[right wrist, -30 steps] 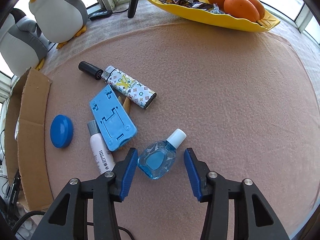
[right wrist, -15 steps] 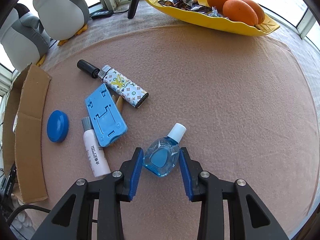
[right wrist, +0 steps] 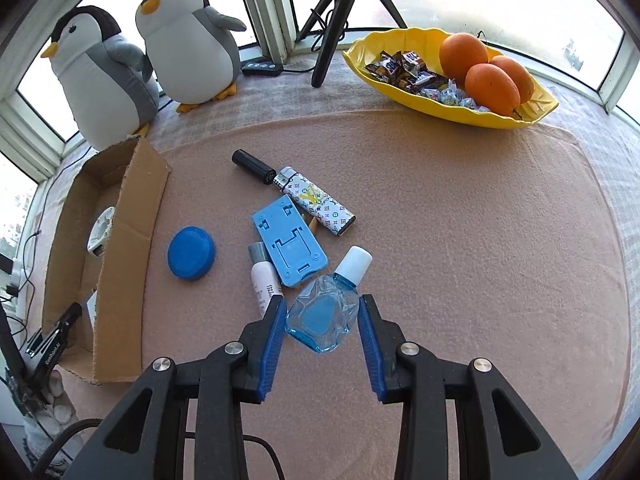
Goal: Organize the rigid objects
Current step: 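Close the right gripper on the blue eye-drop bottle, then carry the eye-drop bottle into the box and open the right gripper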
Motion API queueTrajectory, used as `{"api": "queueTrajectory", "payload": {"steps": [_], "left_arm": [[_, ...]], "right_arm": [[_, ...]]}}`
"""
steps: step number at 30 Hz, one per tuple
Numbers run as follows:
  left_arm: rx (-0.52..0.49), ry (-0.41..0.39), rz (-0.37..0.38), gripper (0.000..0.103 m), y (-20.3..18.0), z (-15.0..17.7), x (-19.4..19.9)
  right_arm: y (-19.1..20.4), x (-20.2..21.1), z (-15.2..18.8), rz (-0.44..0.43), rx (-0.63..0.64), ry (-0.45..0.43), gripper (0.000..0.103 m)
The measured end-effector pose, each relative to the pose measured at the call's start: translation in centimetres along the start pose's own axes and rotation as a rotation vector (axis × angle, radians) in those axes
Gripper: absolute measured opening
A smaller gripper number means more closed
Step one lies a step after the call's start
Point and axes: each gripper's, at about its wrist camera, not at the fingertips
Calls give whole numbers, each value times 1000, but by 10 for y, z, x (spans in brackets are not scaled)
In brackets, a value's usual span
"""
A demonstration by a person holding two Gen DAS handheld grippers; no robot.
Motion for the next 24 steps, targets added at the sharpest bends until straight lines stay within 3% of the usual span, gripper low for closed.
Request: {"api": "queueTrajectory", "payload": {"steps": [11,24], "left_arm": [[1,0,0,22,0,0,0],[11,-4,10,22,1,1,0]], "right_arm": [[93,25,8,-117,194,-52,33],[181,10,13,-249,336,-61,33]]}}
Point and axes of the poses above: each gripper's, at about its wrist camera, not at the fingertips, and x roughly against the way its jaws point, y to its left, z to its underside
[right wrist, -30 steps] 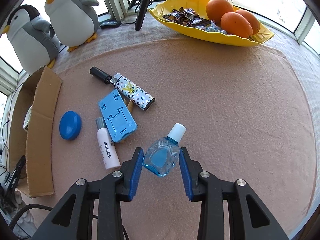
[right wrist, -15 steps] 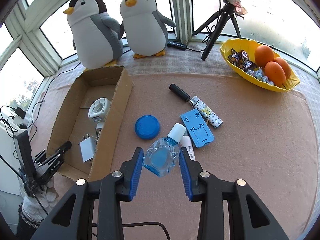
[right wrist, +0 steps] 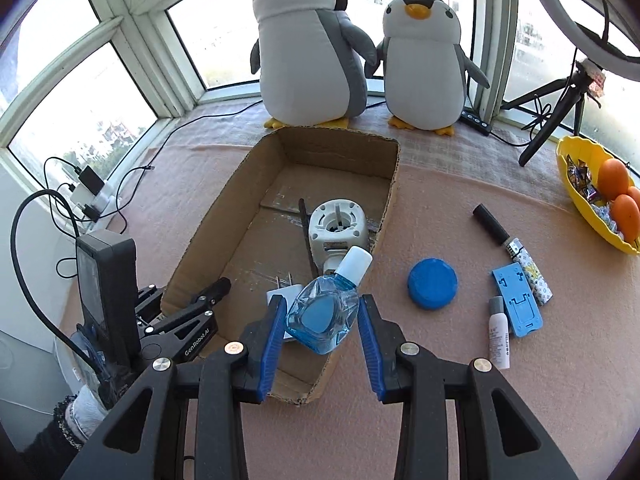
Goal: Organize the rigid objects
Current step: 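Carry the eye-drop bottle into the box and open the right gripper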
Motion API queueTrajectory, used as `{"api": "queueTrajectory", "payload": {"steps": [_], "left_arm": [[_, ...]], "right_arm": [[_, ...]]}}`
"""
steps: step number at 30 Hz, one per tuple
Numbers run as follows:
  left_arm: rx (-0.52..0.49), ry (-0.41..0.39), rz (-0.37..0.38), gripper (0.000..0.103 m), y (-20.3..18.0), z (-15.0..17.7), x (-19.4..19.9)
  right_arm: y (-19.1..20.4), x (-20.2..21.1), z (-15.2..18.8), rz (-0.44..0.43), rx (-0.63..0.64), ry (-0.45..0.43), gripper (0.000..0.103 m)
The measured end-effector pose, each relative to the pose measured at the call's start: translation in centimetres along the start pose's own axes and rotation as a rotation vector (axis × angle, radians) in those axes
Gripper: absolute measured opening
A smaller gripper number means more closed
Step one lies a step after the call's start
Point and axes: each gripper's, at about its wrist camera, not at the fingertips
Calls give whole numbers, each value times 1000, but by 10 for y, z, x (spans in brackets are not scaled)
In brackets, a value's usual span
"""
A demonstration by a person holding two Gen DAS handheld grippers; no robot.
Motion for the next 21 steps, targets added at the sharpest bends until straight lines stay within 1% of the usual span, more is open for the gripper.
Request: {"api": "queueTrajectory", "payload": {"steps": [5,8,16,18,20,21], "left_arm": [[2,-1,2,22,1,0,0],[4,-1,3,22,1,0,0],[4,-1,4,22,1,0,0],[4,-1,4,22,1,0,0],[4,-1,4,22,1,0,0],[4,-1,5,22,1,0,0]], "right_arm": [[17,-20,-13,-31,19,0,33],[21,-31,-21,-58,11,8,33],[26,-51,-38,-88,4,16,33],[23,-54,-40,-81,-7,24,39],[19,-53,-41,-81,-23,15,48],[17,-51,-41,-81,-28,9,49]]}}
Point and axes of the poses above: each gripper's, at about its wrist camera, not at the fingertips, and x roughly against the way its jaws point, y to its left, z to its underside
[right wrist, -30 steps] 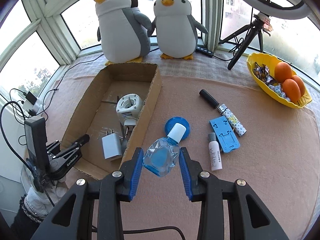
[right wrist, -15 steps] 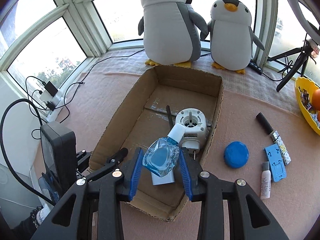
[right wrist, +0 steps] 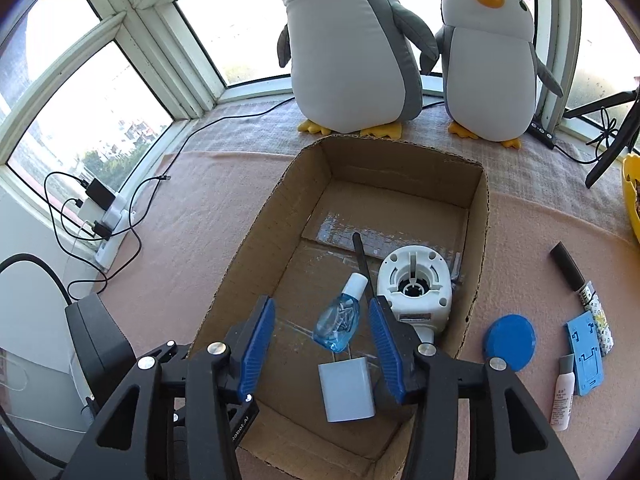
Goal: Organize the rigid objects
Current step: 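Carry the eye-drop bottle into the box and open the right gripper, then move the right gripper to the white lotion bottle and grasp it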
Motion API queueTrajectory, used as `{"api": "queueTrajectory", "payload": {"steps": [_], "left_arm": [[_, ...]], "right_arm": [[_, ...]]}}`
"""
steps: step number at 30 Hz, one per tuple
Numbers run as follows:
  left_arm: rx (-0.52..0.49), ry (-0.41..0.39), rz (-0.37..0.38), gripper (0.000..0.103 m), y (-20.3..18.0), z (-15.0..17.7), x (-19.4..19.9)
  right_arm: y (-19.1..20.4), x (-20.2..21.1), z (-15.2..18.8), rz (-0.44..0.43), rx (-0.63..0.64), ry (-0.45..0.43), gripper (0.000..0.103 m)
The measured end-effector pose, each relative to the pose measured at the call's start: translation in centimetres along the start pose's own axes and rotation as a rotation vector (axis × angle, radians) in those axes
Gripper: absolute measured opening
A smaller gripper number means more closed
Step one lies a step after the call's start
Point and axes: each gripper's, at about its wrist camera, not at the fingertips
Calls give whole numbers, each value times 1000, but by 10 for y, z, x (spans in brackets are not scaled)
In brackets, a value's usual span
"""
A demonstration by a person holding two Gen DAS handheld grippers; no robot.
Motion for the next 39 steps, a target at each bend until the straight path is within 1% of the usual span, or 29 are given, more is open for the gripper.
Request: {"api": "queueTrajectory", "payload": {"steps": [13,24,30,39], "left_arm": [[0,0,0,22,0,0,0],[-3,0,-1,22,0,0,0],[-5,0,-3,22,0,-1,0],[-7,1,-4,22,0,-1,1]], "right_arm": [[-35,36,5,10,-50,-44,49],[-91,69,20,76,-96,-57,49],[-120,73,32,105,-127,-25,49],[-153,59,62,164,-156,73,48]]}}
Point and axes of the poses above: each gripper's, at about its wrist camera, not at the fingertips, and x roughly against the way its jaws point, y to its left, z to its underside
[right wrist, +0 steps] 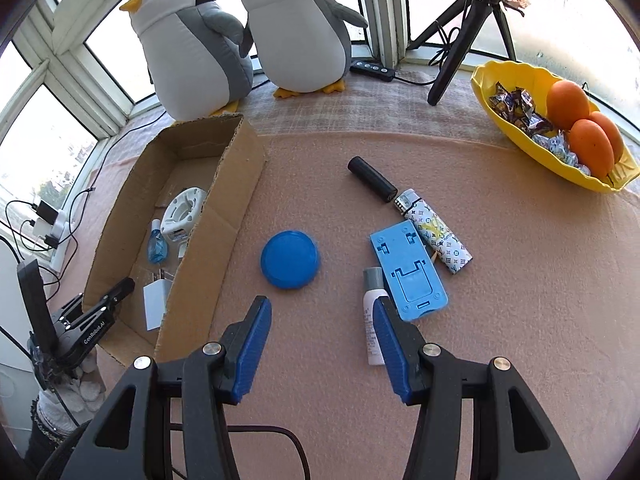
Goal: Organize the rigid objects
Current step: 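Move the right gripper to the white lotion bottle and grasp it, then carry the white bottle into the box and release it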
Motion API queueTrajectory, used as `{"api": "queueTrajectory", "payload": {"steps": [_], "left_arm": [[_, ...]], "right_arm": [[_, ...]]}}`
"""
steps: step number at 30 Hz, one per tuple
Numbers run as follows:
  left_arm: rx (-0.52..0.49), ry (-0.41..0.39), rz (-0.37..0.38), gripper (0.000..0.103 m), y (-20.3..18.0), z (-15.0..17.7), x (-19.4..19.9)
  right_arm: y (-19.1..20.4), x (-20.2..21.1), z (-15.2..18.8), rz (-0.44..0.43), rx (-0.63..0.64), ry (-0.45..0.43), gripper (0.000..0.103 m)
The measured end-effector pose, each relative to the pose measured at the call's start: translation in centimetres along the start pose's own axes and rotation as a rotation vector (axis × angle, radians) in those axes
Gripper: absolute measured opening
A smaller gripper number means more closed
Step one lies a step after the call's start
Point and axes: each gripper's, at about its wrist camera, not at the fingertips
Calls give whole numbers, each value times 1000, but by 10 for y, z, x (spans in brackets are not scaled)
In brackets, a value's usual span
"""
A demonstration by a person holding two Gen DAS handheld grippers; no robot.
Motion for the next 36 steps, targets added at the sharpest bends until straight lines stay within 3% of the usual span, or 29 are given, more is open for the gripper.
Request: {"api": "queueTrajectory", "payload": {"steps": [5,21,36], "left_arm": [[-1,0,-1,22,1,0,0],[-1,0,-1,22,0,0,0],[-1,0,-1,22,0,0,0]], "right_arm": [[-14,-15,4,37,-16,47,36],[-22,-54,8,101,-13,153,22],[-10,-37,15,116,25,96,18]]}}
Point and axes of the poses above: each gripper's, at about its wrist camera, not at the fingertips, and x roughly against the way its jaws point, y to its left, z to its underside
